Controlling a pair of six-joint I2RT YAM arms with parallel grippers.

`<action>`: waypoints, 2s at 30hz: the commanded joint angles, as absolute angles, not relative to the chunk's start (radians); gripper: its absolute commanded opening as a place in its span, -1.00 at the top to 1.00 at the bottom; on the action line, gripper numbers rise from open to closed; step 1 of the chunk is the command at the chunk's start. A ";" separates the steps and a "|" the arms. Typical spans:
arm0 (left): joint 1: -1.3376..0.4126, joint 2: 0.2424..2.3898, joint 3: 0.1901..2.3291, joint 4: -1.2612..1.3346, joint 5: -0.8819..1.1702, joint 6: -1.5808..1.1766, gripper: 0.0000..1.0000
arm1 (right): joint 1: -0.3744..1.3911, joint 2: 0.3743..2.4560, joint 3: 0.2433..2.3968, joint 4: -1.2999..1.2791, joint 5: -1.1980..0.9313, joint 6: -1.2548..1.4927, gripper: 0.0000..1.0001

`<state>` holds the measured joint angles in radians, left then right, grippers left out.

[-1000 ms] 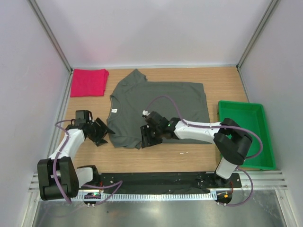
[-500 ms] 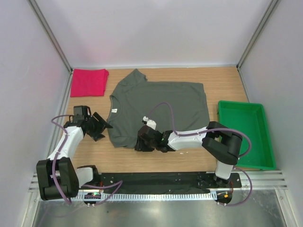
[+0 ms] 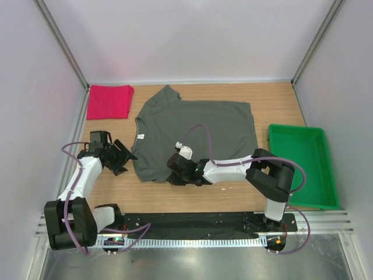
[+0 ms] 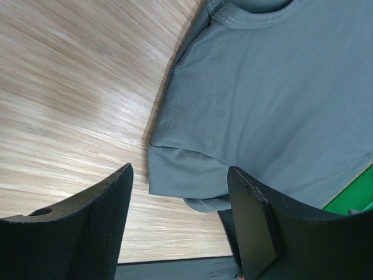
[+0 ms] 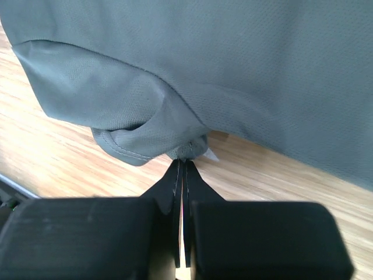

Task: Fold and stack the t-shirts
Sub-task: Flatten the tshirt out

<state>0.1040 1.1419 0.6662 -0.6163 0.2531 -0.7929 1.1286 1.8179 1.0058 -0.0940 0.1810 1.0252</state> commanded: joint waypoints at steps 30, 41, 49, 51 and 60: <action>-0.023 1.081 0.580 -0.460 0.488 -0.874 -0.43 | 0.597 1.999 1.108 0.538 -0.683 1.603 0.97; -0.193 1.241 0.618 -0.262 0.485 -0.960 -0.18 | 0.580 2.022 1.088 0.502 -0.710 1.549 0.98; -0.268 1.351 0.660 -0.259 0.355 -0.942 0.17 | 0.568 2.006 1.058 0.525 -0.715 1.551 0.97; -0.275 1.368 0.661 -0.247 0.344 -0.954 0.16 | 0.565 2.003 1.051 0.528 -0.716 1.552 0.98; -0.276 1.370 0.649 -0.215 0.285 -0.986 0.25 | 0.563 1.999 1.045 0.528 -0.723 1.548 0.97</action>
